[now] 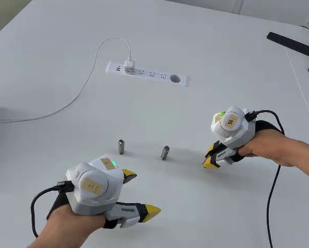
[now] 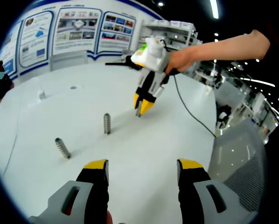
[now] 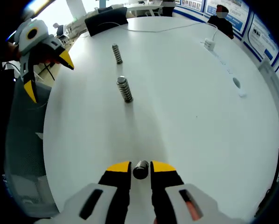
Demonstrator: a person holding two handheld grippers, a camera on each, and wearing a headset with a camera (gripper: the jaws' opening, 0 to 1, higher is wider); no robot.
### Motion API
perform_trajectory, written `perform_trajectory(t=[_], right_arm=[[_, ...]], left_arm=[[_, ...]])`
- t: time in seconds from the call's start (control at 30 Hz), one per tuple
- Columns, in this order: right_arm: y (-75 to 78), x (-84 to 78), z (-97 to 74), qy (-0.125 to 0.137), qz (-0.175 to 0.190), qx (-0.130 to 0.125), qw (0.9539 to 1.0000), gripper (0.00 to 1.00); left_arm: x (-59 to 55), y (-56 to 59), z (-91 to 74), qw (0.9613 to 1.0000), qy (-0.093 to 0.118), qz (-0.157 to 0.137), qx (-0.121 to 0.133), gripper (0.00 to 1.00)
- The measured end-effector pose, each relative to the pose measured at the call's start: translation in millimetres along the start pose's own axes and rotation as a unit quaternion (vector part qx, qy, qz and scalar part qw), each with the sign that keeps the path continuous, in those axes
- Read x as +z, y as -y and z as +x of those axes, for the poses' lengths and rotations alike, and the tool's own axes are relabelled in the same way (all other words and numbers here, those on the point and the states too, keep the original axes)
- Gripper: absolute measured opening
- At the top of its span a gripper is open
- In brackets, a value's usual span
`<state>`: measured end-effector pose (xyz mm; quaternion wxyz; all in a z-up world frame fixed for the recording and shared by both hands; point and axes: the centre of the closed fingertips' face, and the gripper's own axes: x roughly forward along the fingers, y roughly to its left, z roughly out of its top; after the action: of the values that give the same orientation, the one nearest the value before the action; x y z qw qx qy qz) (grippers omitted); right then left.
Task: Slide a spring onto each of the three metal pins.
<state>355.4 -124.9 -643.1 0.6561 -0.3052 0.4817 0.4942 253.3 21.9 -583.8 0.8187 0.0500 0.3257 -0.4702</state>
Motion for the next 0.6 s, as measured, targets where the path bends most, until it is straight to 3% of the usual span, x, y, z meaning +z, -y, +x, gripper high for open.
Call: perform_trajectory(t=[0.3, 0.6], right_arm=[[0.6, 0.5, -5.7, 0.009, 0.017, -0.006, 0.9998, 0.28], [-0.2, -8.9, -16.0, 0.021, 0.044, -0.021, 0.9986, 0.36]], left_arm=[[1.0, -2.1, -0.8, 1.0, 0.001, 0.001, 0.002, 0.61], [2.9, -4.1, -3.3, 1.0, 0.001, 0.003, 0.003, 0.61]])
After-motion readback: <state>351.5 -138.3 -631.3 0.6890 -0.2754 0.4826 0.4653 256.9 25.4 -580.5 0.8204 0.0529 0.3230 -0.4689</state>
